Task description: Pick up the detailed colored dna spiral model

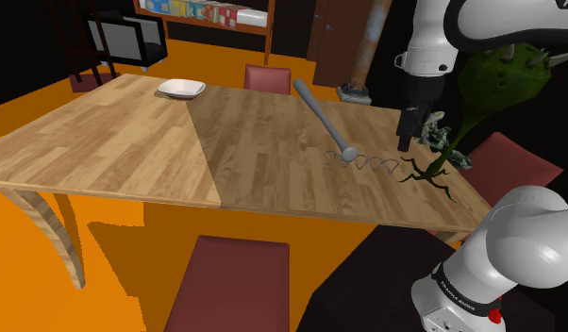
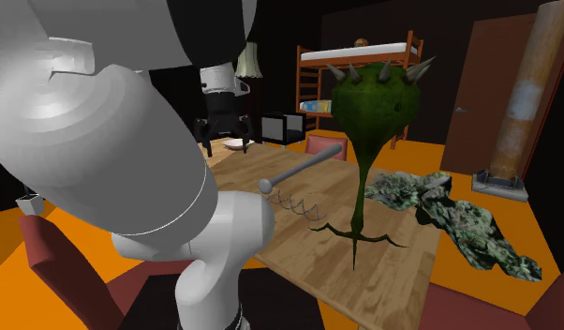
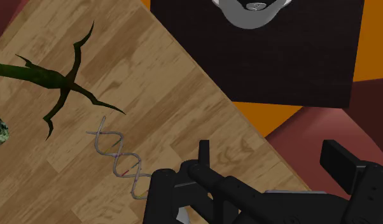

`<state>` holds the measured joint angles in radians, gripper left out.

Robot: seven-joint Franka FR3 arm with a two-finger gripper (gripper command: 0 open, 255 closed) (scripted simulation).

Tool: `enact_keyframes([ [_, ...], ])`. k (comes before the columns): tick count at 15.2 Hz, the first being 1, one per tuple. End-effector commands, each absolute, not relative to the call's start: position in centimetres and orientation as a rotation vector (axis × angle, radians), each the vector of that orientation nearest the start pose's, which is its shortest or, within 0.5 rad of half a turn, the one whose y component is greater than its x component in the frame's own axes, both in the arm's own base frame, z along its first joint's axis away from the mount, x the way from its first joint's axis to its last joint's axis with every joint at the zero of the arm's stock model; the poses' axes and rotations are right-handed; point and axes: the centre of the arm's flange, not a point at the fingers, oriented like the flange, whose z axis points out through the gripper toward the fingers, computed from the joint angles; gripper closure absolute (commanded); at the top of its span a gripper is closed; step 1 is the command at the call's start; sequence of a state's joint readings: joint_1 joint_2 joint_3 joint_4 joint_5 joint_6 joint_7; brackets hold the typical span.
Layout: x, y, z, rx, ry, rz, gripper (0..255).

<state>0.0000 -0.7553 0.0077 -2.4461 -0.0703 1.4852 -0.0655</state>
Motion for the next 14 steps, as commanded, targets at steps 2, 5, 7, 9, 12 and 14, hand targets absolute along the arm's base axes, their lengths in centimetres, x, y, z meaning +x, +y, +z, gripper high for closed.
enact_keyframes([
  [2,30.1,-1.5,52.5,-3.189,-0.14,0.312,0],
  [5,30.8,-4.3,50.0,-3.181,-0.215,0.249,0],
  [7,31.4,-6.1,48.3,-3.173,-0.265,0.207,0],
  [9,32.0,-7.9,46.6,-3.164,-0.314,0.165,0],
  [12,33.2,-10.5,44.1,-3.149,-0.387,0.103,0],
  [14,34.2,-12.1,42.4,-3.137,-0.436,0.061,0],
])
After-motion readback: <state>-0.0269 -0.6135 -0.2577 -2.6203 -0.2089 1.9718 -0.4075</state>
